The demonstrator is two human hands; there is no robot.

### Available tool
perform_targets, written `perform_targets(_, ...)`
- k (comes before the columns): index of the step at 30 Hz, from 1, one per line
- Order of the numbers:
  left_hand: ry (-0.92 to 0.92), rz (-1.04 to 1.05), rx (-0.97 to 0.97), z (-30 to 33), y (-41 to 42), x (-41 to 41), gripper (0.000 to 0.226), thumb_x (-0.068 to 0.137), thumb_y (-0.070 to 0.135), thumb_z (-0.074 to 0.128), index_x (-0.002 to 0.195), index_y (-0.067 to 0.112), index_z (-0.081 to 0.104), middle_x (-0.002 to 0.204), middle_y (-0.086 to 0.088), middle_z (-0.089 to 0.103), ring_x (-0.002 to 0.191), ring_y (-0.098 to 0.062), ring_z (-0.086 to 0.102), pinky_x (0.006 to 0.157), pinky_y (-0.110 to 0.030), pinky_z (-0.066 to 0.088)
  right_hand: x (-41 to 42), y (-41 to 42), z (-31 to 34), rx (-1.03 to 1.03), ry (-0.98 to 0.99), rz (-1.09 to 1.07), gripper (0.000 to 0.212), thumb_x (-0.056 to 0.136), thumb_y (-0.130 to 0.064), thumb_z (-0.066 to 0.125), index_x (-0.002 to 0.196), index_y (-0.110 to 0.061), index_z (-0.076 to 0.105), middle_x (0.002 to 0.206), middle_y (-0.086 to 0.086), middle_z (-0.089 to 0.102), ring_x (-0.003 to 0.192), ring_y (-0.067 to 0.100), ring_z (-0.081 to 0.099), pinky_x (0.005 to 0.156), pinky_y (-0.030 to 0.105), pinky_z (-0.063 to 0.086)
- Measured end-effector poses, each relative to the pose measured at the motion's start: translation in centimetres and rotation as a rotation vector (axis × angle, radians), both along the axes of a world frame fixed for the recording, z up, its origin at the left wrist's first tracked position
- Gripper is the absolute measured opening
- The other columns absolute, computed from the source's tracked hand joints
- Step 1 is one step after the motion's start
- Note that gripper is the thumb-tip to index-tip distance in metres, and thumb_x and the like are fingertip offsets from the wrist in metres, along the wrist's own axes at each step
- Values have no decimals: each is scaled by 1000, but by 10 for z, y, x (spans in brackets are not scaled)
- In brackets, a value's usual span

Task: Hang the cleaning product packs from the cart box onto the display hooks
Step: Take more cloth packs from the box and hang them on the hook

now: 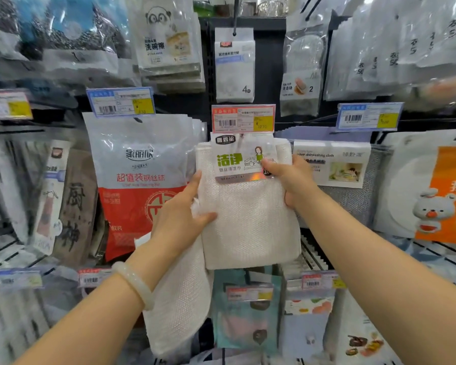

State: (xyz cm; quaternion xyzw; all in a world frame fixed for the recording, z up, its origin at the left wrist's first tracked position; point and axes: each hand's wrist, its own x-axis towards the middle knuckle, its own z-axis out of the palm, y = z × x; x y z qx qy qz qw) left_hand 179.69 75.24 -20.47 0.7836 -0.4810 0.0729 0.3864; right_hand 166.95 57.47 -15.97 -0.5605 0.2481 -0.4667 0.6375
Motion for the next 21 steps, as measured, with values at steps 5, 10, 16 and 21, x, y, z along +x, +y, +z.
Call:
perform_targets(5, 18, 42, 6, -1, 13, 1, 93, 77, 36, 76, 149, 38, 17, 140, 2, 52, 128, -22, 48, 101, -38, 39, 16, -19, -7, -174, 177, -208, 42, 76, -17, 76, 112, -6, 57, 107, 12, 66, 95, 26, 66, 80, 40, 57)
perform_targets(10, 89, 87, -106, 2, 35, 9, 79, 71, 37, 80, 140, 30, 42, 122, 4, 62, 111, -13, 53, 93, -29, 38, 28, -18, -18, -332, 359, -454, 62, 73, -32, 77, 121, -4, 50, 115, 6, 57, 109, 24, 56, 88, 36, 47)
perform_targets(16, 124, 78, -213, -2, 71, 20, 31, 71, 26, 81, 96, 34, 65, 94, 20, 64, 91, -7, 60, 76, -25, 45, 33, 2, -54, -1270, 603, -670, 39, 83, -26, 59, 120, -17, 52, 139, 15, 43, 127, 31, 36, 108, 48, 31)
perform_targets(21, 215, -8, -327, 1, 82, 16, 36, 71, 16, 81, 90, 42, 64, 94, 22, 64, 83, 13, 59, 72, -14, 44, 35, 9, -48, -1108, 1057, -253, 53, 95, -51, 40, 141, -23, 42, 161, 6, -5, 147, 32, -1, 118, 44, 5)
